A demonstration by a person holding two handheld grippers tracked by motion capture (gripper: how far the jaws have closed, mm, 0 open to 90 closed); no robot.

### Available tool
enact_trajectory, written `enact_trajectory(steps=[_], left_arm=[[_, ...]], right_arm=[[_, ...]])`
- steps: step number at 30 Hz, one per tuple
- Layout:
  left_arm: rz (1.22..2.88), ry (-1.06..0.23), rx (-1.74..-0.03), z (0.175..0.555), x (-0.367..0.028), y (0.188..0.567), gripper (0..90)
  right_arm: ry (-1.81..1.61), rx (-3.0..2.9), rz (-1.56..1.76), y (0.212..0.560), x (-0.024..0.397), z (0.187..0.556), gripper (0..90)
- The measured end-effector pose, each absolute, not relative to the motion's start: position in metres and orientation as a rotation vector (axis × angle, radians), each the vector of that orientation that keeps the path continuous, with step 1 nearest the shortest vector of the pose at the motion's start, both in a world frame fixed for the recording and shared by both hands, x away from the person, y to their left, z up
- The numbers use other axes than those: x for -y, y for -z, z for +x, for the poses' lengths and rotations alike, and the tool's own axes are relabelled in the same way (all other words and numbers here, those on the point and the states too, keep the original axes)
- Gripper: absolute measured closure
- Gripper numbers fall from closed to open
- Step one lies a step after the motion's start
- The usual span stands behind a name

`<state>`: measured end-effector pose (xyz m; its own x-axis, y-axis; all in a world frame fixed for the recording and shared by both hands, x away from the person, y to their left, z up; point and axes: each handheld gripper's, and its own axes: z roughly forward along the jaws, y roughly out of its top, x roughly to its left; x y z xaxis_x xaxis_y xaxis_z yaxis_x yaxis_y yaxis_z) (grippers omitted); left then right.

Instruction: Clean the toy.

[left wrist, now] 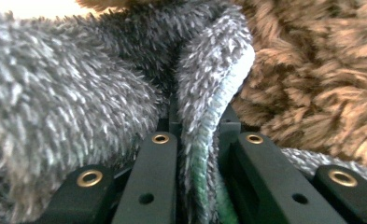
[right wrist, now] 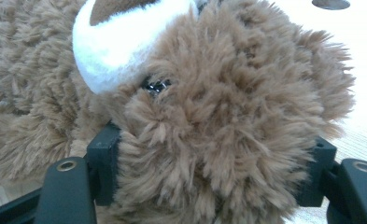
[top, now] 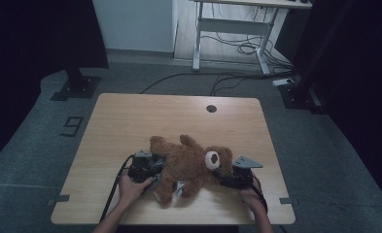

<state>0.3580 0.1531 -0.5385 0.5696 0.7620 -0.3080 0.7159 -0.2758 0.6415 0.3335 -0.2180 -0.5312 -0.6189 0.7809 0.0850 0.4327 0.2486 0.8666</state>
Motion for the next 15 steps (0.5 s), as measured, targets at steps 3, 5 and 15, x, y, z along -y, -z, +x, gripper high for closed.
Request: enact_trajectory(steps=[3, 5, 15], left_arm=[[2.017, -0.085, -1.168, 0.357, -0.154, 0.536, 81.8], [1.996, -0.11, -1.147, 0.355, -0.156, 0.531, 81.9], [1.881, -0.178, -1.056, 0.338, -0.174, 0.498, 81.8]], right_arm=[[-1.32, -2.163, 1.114, 0.531, 0.218, 0.333, 28.9], [-1.322, -2.162, 1.116, 0.531, 0.219, 0.333, 28.4], [-1.332, -2.16, 1.12, 0.531, 0.22, 0.333, 26.5]])
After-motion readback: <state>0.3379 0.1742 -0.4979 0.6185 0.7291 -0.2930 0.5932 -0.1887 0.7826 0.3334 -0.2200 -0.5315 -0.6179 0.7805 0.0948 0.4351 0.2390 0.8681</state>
